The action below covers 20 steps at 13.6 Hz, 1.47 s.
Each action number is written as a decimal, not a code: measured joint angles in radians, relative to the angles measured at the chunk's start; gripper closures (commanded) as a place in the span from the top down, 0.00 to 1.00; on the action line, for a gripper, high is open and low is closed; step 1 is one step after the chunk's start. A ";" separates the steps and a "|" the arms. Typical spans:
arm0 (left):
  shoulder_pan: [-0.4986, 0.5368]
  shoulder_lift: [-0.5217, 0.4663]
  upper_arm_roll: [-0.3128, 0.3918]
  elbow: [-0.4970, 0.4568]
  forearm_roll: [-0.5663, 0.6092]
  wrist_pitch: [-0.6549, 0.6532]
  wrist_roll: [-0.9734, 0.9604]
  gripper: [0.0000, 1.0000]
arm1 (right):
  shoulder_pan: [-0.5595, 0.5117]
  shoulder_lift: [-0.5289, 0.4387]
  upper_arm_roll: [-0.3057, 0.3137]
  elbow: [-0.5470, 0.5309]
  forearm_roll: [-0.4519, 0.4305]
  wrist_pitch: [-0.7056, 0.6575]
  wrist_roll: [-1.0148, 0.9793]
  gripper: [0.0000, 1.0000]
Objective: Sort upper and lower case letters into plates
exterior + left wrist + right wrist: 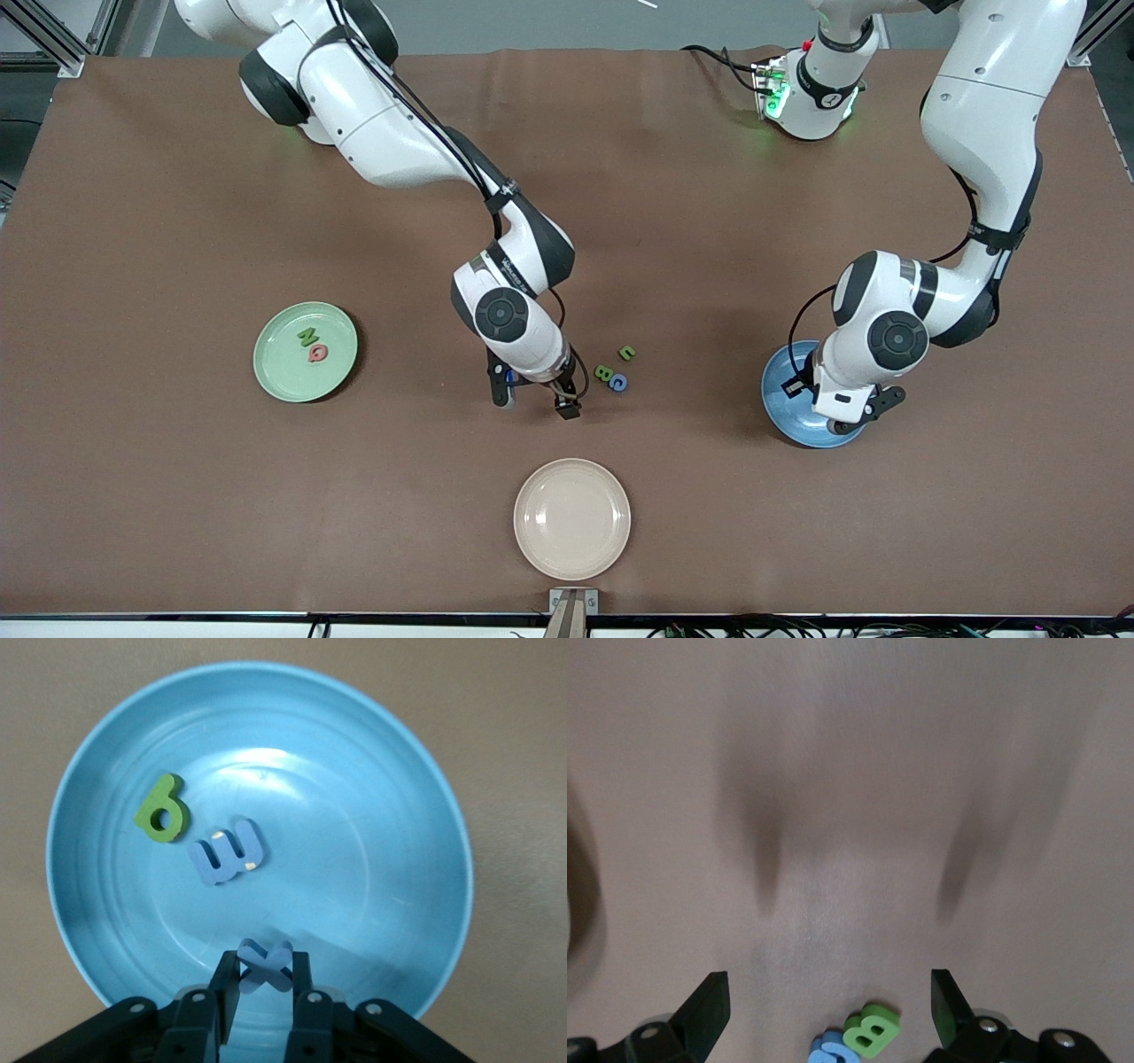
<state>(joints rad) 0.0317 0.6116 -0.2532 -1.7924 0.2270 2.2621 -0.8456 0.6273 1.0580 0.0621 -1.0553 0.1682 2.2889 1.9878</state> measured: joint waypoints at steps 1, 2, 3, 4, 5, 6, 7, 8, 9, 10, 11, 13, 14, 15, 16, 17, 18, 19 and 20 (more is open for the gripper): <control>0.000 0.002 -0.002 0.000 0.000 0.000 -0.008 1.00 | 0.001 0.018 0.008 0.009 0.003 0.017 0.028 1.00; -0.001 0.001 -0.007 0.001 0.000 0.000 -0.025 1.00 | -0.001 0.034 0.020 0.015 0.005 0.033 0.054 1.00; -0.003 -0.002 -0.015 0.002 0.000 -0.003 -0.045 1.00 | -0.003 0.047 0.035 0.019 0.005 0.051 0.073 1.00; -0.005 -0.005 -0.031 0.005 0.000 -0.010 -0.072 1.00 | -0.006 0.058 0.052 0.024 0.005 0.069 0.089 1.00; -0.008 -0.009 -0.054 0.007 0.000 -0.015 -0.111 1.00 | -0.007 0.064 0.063 0.027 0.005 0.081 0.101 1.00; -0.014 -0.012 -0.081 0.009 0.000 -0.019 -0.156 1.00 | -0.007 0.068 0.070 0.030 0.005 0.086 0.108 1.00; -0.024 -0.014 -0.112 0.013 0.000 -0.020 -0.210 1.00 | -0.005 0.069 0.077 0.033 0.006 0.087 0.112 0.98; -0.043 -0.014 -0.136 0.020 0.000 -0.021 -0.274 0.99 | -0.002 0.069 0.080 0.035 0.006 0.087 0.113 0.93; -0.072 -0.014 -0.148 0.028 0.000 -0.021 -0.341 0.98 | 0.002 0.069 0.083 0.037 0.006 0.087 0.114 0.89; -0.107 -0.014 -0.150 0.034 0.000 -0.021 -0.399 0.97 | 0.008 0.069 0.084 0.038 0.006 0.087 0.114 0.87; -0.138 -0.012 -0.150 0.039 0.000 -0.021 -0.447 0.95 | 0.013 0.069 0.084 0.038 0.005 0.087 0.114 0.85; -0.173 0.006 -0.150 0.043 -0.005 -0.019 -0.510 0.93 | 0.020 0.070 0.084 0.038 0.005 0.086 0.114 0.79; -0.181 0.022 -0.150 0.044 -0.016 -0.008 -0.521 0.91 | 0.022 0.071 0.084 0.038 0.005 0.086 0.113 0.74; -0.191 0.040 -0.150 0.045 -0.028 0.012 -0.534 0.90 | 0.022 0.073 0.084 0.038 0.004 0.086 0.110 0.65; -0.200 0.058 -0.150 0.046 -0.036 0.035 -0.554 0.89 | 0.022 0.073 0.083 0.038 0.004 0.087 0.109 0.53; -0.207 0.072 -0.150 0.048 -0.037 0.058 -0.579 0.88 | 0.022 0.073 0.083 0.038 0.004 0.087 0.108 0.37; -0.214 0.083 -0.150 0.052 -0.038 0.070 -0.596 0.88 | 0.022 0.073 0.083 0.039 0.003 0.088 0.106 0.18; -0.220 0.090 -0.150 0.055 -0.038 0.077 -0.606 0.88 | 0.022 0.073 0.082 0.041 0.002 0.089 0.106 0.04; -0.226 0.093 -0.150 0.058 -0.038 0.086 -0.611 0.88 | 0.022 0.073 0.082 0.043 0.002 0.089 0.105 0.01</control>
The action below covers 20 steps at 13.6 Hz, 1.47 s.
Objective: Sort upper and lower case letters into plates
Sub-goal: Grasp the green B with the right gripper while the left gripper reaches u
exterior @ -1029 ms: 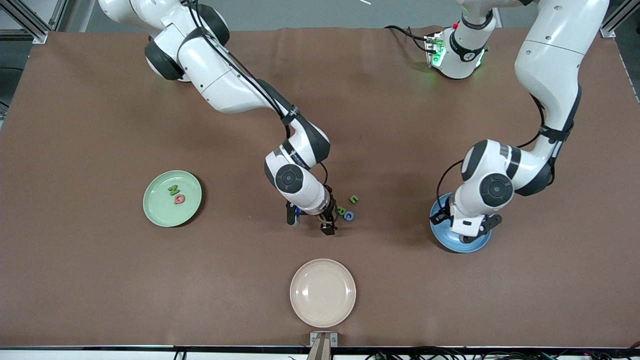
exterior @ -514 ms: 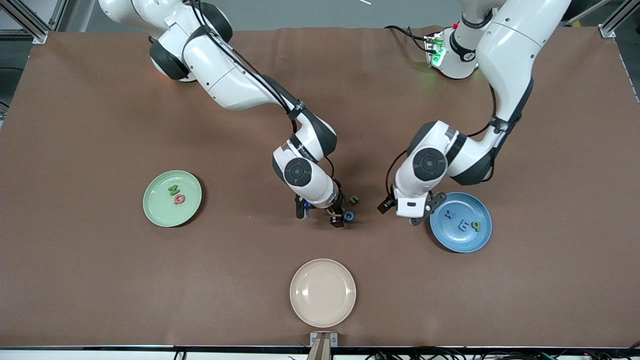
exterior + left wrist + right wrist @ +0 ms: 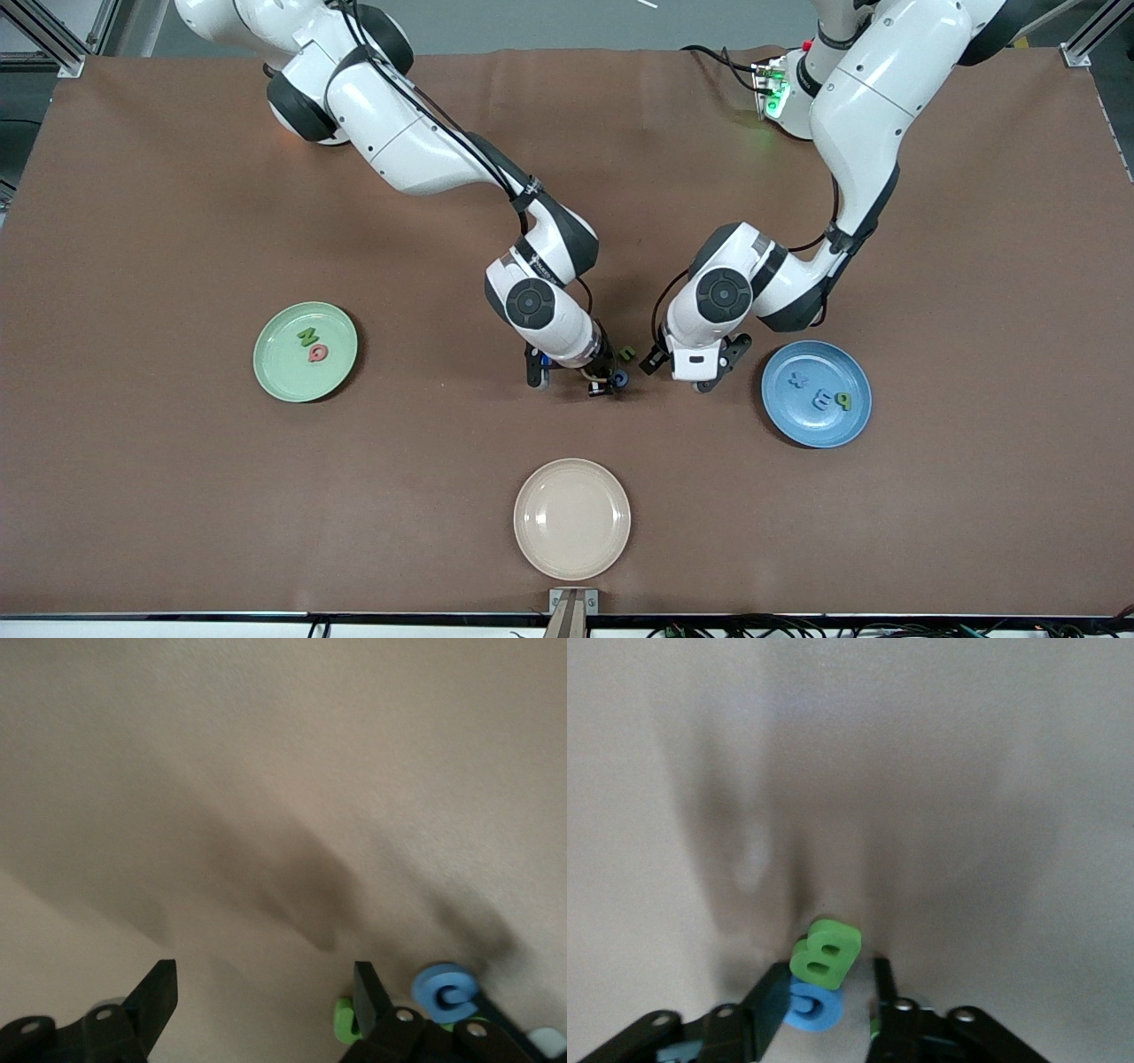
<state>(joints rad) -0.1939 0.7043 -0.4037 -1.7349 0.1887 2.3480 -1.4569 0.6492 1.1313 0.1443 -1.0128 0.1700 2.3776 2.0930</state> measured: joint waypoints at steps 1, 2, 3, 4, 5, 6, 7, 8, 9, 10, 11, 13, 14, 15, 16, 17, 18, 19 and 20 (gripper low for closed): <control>-0.003 0.000 0.000 0.001 -0.001 0.004 -0.001 0.88 | 0.000 0.000 0.000 0.001 0.000 0.000 0.000 0.00; -0.003 0.000 0.000 0.003 -0.003 0.005 -0.001 0.88 | 0.000 0.000 0.000 0.004 -0.001 -0.002 -0.003 0.00; -0.003 0.001 0.000 0.004 -0.010 0.006 -0.001 0.88 | 0.000 -0.001 0.001 0.007 -0.003 -0.006 -0.008 0.00; -0.003 0.003 0.000 0.006 -0.017 0.009 -0.001 0.88 | -0.001 -0.001 -0.001 0.007 -0.007 -0.007 -0.015 0.00; -0.006 0.006 0.000 0.007 -0.024 0.019 -0.001 0.89 | -0.004 -0.001 -0.003 0.007 -0.009 -0.008 -0.029 0.00; -0.011 0.010 0.000 0.007 -0.033 0.032 -0.001 0.89 | -0.007 -0.001 -0.004 0.007 -0.010 -0.012 -0.047 0.00; -0.016 0.013 0.000 0.007 -0.037 0.042 -0.001 0.89 | -0.012 -0.001 -0.005 0.007 -0.011 -0.018 -0.064 0.00; -0.020 0.016 0.000 0.007 -0.038 0.047 -0.001 0.89 | -0.018 -0.001 -0.006 0.008 -0.011 -0.028 -0.082 0.00; -0.023 0.019 0.000 0.008 -0.039 0.048 -0.001 0.89 | -0.025 -0.002 -0.007 0.010 -0.012 -0.042 -0.101 0.04; -0.024 0.022 0.000 0.008 -0.039 0.049 -0.001 0.89 | -0.033 -0.003 -0.007 0.012 -0.014 -0.052 -0.118 0.26; -0.024 0.024 0.000 0.009 -0.039 0.049 -0.001 0.89 | -0.040 -0.003 -0.007 0.013 -0.015 -0.056 -0.128 0.50; -0.025 0.027 0.000 0.011 -0.039 0.050 -0.001 0.89 | -0.044 -0.003 -0.007 0.014 -0.033 -0.058 -0.142 0.78; -0.026 0.027 0.000 0.012 -0.039 0.050 -0.001 0.89 | -0.043 -0.004 -0.006 0.015 -0.051 -0.058 -0.146 0.83; -0.026 0.029 0.000 0.017 -0.039 0.052 -0.001 0.89 | -0.043 -0.004 -0.006 0.015 -0.062 -0.058 -0.155 0.88; -0.028 0.034 0.000 0.028 -0.039 0.052 -0.001 0.89 | -0.043 -0.004 -0.006 0.015 -0.066 -0.059 -0.167 0.92; -0.032 0.040 0.000 0.037 -0.039 0.052 -0.003 0.89 | -0.043 -0.004 -0.006 0.015 -0.066 -0.063 -0.178 0.95; -0.040 0.047 0.000 0.043 -0.039 0.052 -0.013 0.89 | -0.043 -0.004 -0.006 0.015 -0.066 -0.080 -0.183 0.98; -0.050 0.056 -0.001 0.048 -0.039 0.055 -0.029 0.89 | -0.045 -0.004 -0.006 0.016 -0.066 -0.111 -0.187 0.99; -0.060 0.066 -0.001 0.051 -0.039 0.069 -0.040 0.89 | -0.048 -0.004 -0.006 0.020 -0.067 -0.143 -0.207 0.99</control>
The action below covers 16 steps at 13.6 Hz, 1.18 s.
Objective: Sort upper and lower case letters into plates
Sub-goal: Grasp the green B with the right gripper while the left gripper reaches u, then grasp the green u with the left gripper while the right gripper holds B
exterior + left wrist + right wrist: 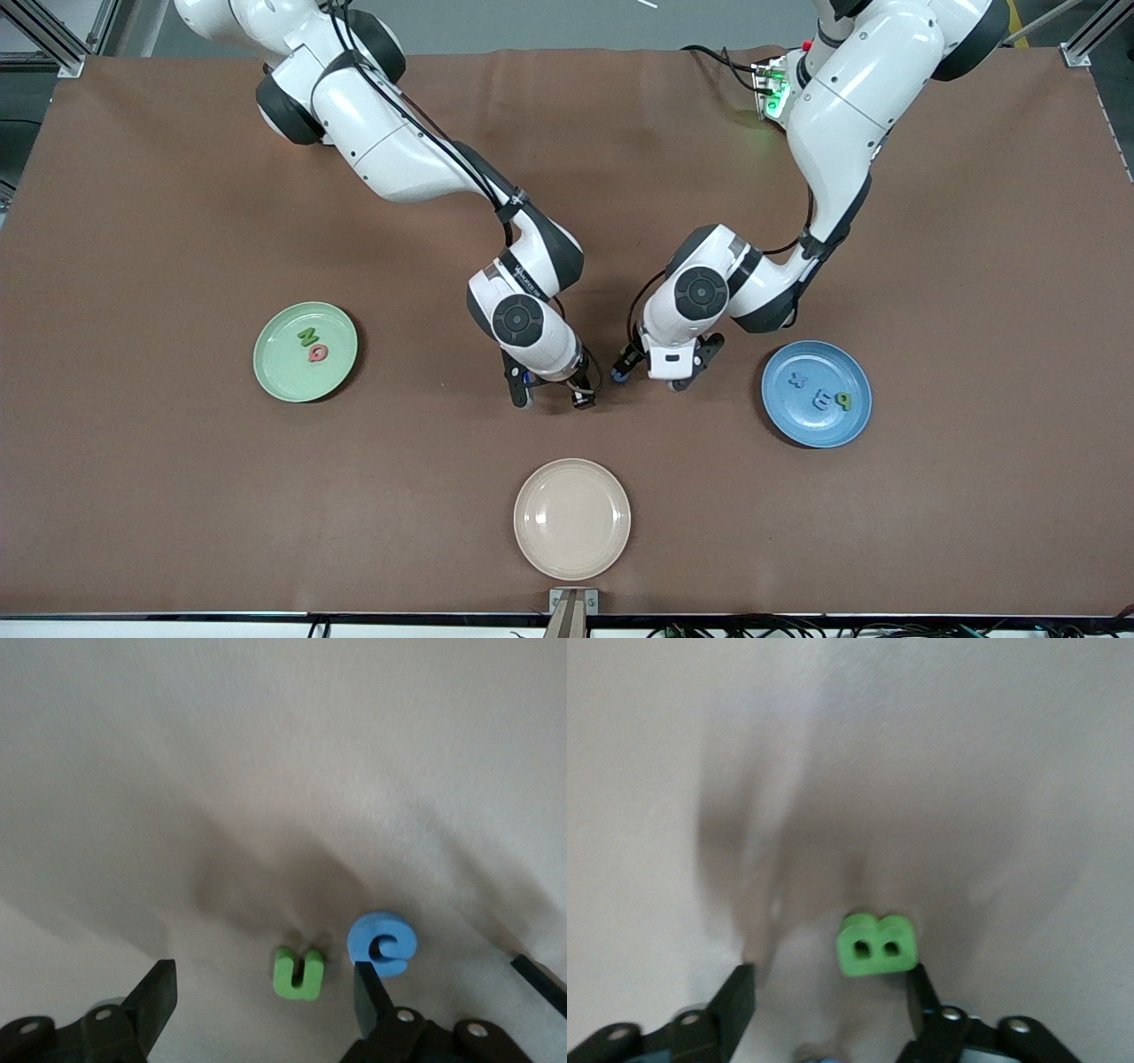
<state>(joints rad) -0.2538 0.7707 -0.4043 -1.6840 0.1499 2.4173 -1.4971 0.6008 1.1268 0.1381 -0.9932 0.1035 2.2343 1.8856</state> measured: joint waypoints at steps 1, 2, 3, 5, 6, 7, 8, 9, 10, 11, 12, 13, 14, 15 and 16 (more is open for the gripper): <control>-0.008 0.008 0.000 0.003 0.000 0.021 -0.003 0.89 | -0.007 -0.002 0.000 0.004 0.000 -0.029 -0.050 0.99; -0.011 0.014 0.000 0.005 0.000 0.031 -0.004 0.89 | -0.014 -0.006 0.002 0.006 0.000 -0.061 -0.111 0.99; -0.012 0.018 0.000 0.006 0.000 0.034 -0.004 0.89 | -0.019 -0.011 0.003 0.007 0.000 -0.087 -0.165 0.99; -0.012 0.019 0.001 0.007 0.000 0.034 -0.005 0.89 | -0.020 -0.018 0.004 0.007 0.000 -0.106 -0.221 0.98; -0.012 0.019 0.002 0.007 0.000 0.035 -0.005 0.89 | -0.017 -0.019 0.006 0.007 0.000 -0.107 -0.230 0.98; -0.012 0.020 0.002 0.007 0.000 0.034 -0.005 0.89 | -0.013 -0.019 0.008 0.007 -0.002 -0.107 -0.232 0.97; -0.012 0.021 0.003 0.006 0.000 0.034 -0.005 0.89 | -0.008 -0.019 0.008 0.006 -0.004 -0.107 -0.232 0.96; -0.012 0.023 0.004 0.006 0.000 0.034 -0.005 0.88 | -0.001 -0.019 0.008 0.006 -0.009 -0.108 -0.232 0.93; -0.012 0.026 0.004 0.006 0.000 0.035 -0.005 0.86 | 0.008 -0.019 0.008 0.006 -0.016 -0.108 -0.232 0.92; -0.012 0.026 0.004 0.007 0.000 0.035 -0.005 0.84 | 0.015 -0.019 0.008 0.005 -0.029 -0.108 -0.232 0.90; -0.012 0.026 0.004 0.007 0.000 0.035 -0.005 0.81 | 0.020 -0.019 0.008 0.004 -0.040 -0.108 -0.232 0.89; -0.012 0.026 0.004 0.007 0.000 0.035 -0.005 0.80 | 0.022 -0.019 0.008 0.004 -0.053 -0.109 -0.232 0.89; -0.012 0.026 0.004 0.008 0.000 0.037 -0.005 0.80 | 0.021 -0.019 0.008 0.004 -0.068 -0.110 -0.232 0.89; -0.012 0.026 0.004 0.008 0.000 0.037 -0.005 0.80 | 0.021 -0.019 0.007 0.004 -0.086 -0.111 -0.232 0.89; -0.012 0.026 0.004 0.008 0.000 0.038 -0.005 0.80 | 0.020 -0.019 0.006 0.002 -0.105 -0.113 -0.234 0.88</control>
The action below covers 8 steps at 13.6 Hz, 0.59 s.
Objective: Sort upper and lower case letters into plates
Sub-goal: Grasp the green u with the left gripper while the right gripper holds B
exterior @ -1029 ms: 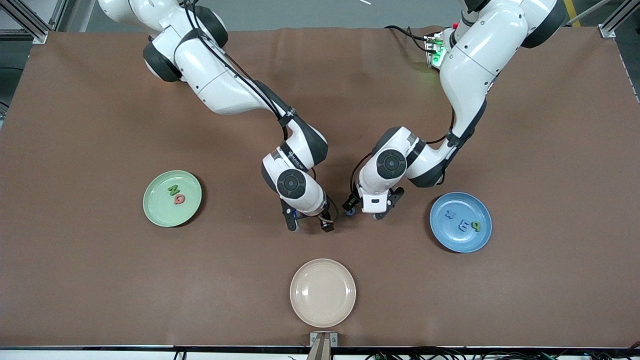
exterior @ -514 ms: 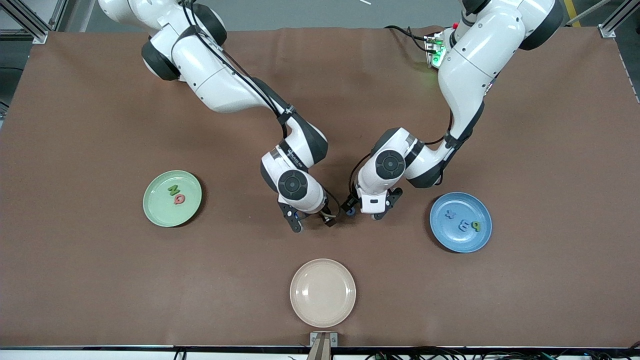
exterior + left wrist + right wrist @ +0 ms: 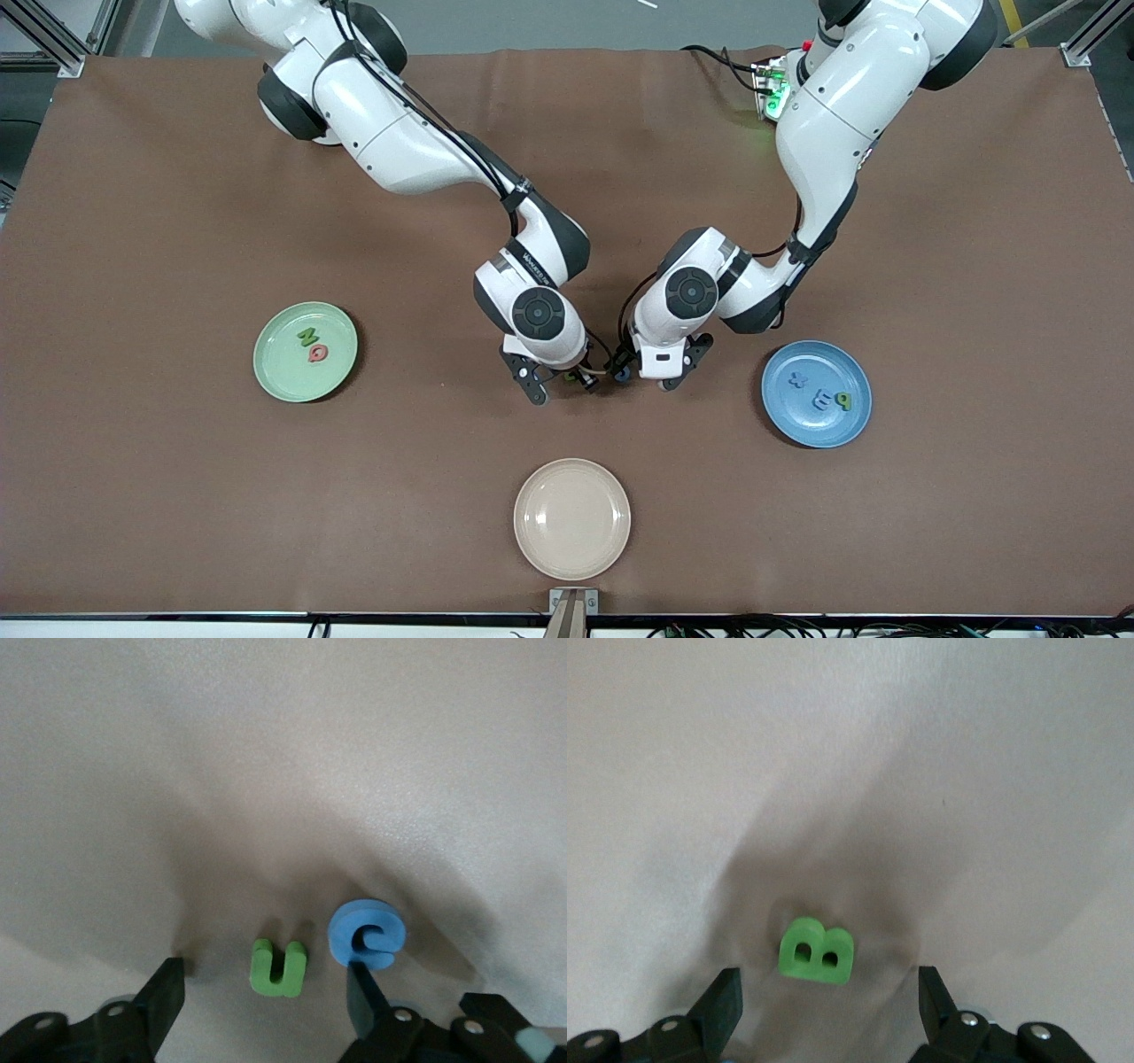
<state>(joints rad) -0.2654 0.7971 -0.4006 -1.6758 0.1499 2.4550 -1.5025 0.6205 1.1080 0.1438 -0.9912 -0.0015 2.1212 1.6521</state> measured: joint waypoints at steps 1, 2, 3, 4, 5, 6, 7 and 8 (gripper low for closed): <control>0.000 0.000 0.000 0.000 0.000 0.000 0.000 0.80 | -0.001 0.000 -0.001 -0.004 -0.021 -0.002 -0.002 0.87; 0.000 0.000 0.000 0.000 0.000 0.000 0.000 0.79 | -0.003 0.000 -0.002 -0.009 -0.042 -0.002 -0.003 0.85; 0.000 0.000 0.000 0.000 0.000 0.000 0.000 0.79 | -0.003 0.000 -0.001 -0.011 -0.050 0.000 -0.006 0.84; 0.000 0.000 0.000 0.000 0.000 0.001 0.000 0.79 | -0.001 0.000 0.000 -0.011 -0.058 0.000 -0.007 0.83; 0.000 0.000 0.000 0.000 0.000 0.001 0.000 0.79 | 0.001 -0.001 0.000 -0.011 -0.061 0.001 -0.007 0.83; 0.000 0.000 0.000 0.001 0.000 0.001 0.000 0.79 | 0.001 -0.001 0.000 -0.011 -0.062 0.001 -0.007 0.81; 0.000 0.000 0.000 0.001 0.000 0.001 0.000 0.79 | 0.002 -0.002 0.000 -0.011 -0.062 0.001 -0.007 0.79; 0.000 0.000 0.000 0.001 0.000 0.001 0.000 0.79 | 0.003 -0.002 0.000 -0.011 -0.063 0.001 -0.007 0.75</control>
<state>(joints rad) -0.2651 0.7975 -0.4006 -1.6746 0.1499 2.4558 -1.5025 0.6238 1.1061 0.1435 -1.0019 -0.0648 2.1218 1.6449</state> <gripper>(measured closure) 0.207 0.172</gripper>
